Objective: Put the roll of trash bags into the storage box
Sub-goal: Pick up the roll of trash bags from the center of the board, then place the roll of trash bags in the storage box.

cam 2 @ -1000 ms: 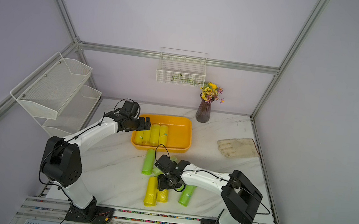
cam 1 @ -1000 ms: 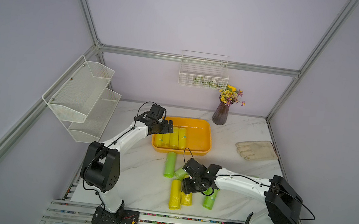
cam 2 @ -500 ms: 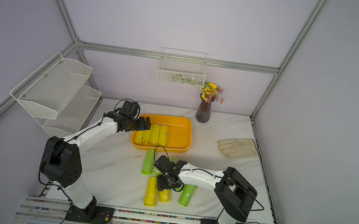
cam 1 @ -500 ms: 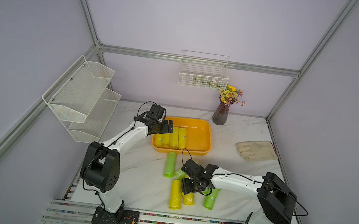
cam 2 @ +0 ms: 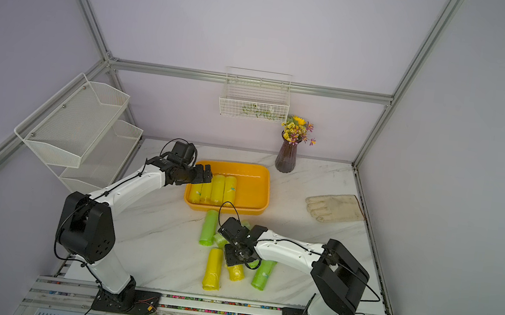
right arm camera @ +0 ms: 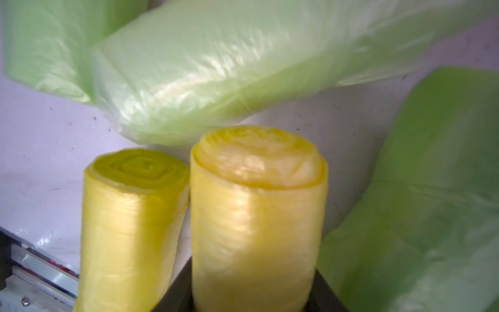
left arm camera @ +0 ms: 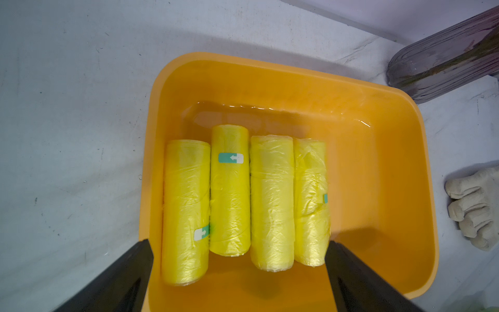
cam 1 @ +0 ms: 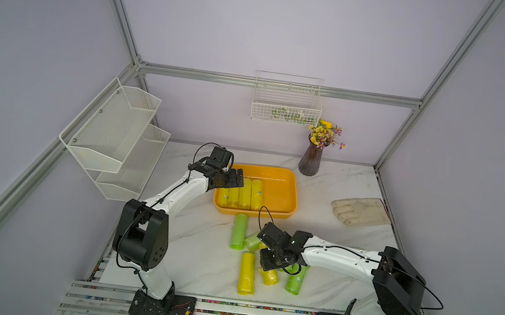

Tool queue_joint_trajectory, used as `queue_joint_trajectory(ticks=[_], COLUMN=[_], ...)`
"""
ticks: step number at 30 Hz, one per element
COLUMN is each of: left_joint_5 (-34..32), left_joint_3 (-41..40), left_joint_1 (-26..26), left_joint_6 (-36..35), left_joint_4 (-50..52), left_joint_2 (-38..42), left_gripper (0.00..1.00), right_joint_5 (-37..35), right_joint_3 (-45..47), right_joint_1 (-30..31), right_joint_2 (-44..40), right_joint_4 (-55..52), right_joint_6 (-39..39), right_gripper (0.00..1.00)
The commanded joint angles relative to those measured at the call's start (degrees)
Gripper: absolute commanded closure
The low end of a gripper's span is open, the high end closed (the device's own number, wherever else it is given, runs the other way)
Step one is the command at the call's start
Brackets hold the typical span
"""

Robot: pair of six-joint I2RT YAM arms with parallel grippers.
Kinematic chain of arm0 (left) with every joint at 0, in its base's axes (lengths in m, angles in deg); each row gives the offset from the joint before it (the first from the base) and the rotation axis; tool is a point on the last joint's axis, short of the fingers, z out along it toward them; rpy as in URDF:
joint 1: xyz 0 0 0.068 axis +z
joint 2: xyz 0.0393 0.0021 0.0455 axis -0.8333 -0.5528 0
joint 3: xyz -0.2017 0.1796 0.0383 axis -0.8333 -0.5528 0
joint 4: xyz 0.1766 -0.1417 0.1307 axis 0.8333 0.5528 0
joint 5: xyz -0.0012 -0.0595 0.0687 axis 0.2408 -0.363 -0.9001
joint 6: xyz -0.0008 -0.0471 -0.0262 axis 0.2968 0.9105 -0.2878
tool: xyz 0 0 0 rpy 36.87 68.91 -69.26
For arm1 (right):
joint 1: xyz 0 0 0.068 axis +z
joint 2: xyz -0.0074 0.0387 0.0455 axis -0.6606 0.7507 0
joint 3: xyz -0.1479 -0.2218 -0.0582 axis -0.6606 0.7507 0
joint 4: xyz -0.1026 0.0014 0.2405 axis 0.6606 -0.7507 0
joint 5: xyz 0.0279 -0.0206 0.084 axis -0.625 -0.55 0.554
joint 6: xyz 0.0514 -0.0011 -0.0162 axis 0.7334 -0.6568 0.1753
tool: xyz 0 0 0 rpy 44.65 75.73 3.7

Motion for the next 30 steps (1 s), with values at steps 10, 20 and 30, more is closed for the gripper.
queue_joint_trajectory(ticks=[10,20,30], left_joint_5=[0.7,0.8,1.2], left_joint_3=[0.1,-1.1,-3.7], left_joint_1=[0.6,0.6,0.6], left_joint_6=[-1.1,0.0,1.0], left_joint_4=[0.1,-0.4,-1.2], left_joint_2=[2.7,3.7,5.1], left_gripper=[0.00,0.00,0.00], right_joint_5=[-0.3,4.6,14.2], right_joint_3=[-4.6,-19.0,-37.4], right_joint_1=[-9.2,-21.4,-28.6], right_joint_2=[-11.4,-1.2,18.9], right_joint_4=[0.1,4.8,6.8], right_joint_6=[-7.7,-20.1,-22.4], right_gripper=[0.56,0.56,0.56])
